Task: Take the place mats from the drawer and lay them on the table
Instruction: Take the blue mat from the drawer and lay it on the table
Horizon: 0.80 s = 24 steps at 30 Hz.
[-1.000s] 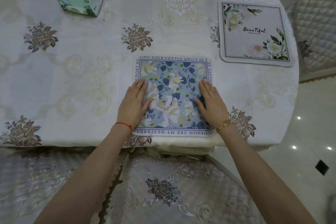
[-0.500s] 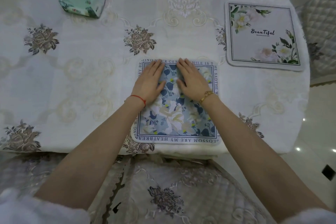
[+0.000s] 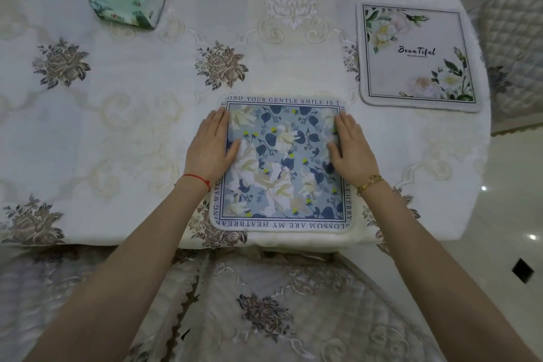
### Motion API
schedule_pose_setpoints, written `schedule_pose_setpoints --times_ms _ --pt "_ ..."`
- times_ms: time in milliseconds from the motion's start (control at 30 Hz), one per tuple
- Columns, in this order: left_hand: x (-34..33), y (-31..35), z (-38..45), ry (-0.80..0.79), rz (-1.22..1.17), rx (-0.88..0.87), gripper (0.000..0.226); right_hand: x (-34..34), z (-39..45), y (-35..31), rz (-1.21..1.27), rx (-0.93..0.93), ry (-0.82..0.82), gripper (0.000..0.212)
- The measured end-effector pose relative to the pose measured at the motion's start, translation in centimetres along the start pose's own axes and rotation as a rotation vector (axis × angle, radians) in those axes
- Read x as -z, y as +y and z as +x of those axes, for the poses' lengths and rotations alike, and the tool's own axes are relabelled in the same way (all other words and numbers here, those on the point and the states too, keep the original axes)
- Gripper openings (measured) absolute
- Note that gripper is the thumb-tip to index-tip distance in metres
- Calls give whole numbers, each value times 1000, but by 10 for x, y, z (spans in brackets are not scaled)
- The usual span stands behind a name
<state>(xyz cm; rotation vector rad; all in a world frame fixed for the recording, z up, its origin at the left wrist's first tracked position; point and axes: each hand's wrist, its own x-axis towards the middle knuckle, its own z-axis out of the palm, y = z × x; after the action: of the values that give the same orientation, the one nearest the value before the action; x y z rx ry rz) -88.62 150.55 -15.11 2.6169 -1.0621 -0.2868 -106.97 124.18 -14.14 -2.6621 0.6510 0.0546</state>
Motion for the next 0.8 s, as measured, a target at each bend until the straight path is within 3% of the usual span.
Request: schedule_pose_setpoints --times_ms 100,233,400,800 --pt "6 -3 -23 -1 10 22 64 2 -22 -7 6 -28 14 63" --pt "8 17 -62 5 -6 -70 63 -5 -60 -40 25 92 -13 63" --pt "-11 48 -103 -104 -70 -80 68 -34 -99 -62 -8 93 -89 67" --pt "-11 24 -152 -114 22 21 74 -20 -158 -13 -113 -25 -102 73"
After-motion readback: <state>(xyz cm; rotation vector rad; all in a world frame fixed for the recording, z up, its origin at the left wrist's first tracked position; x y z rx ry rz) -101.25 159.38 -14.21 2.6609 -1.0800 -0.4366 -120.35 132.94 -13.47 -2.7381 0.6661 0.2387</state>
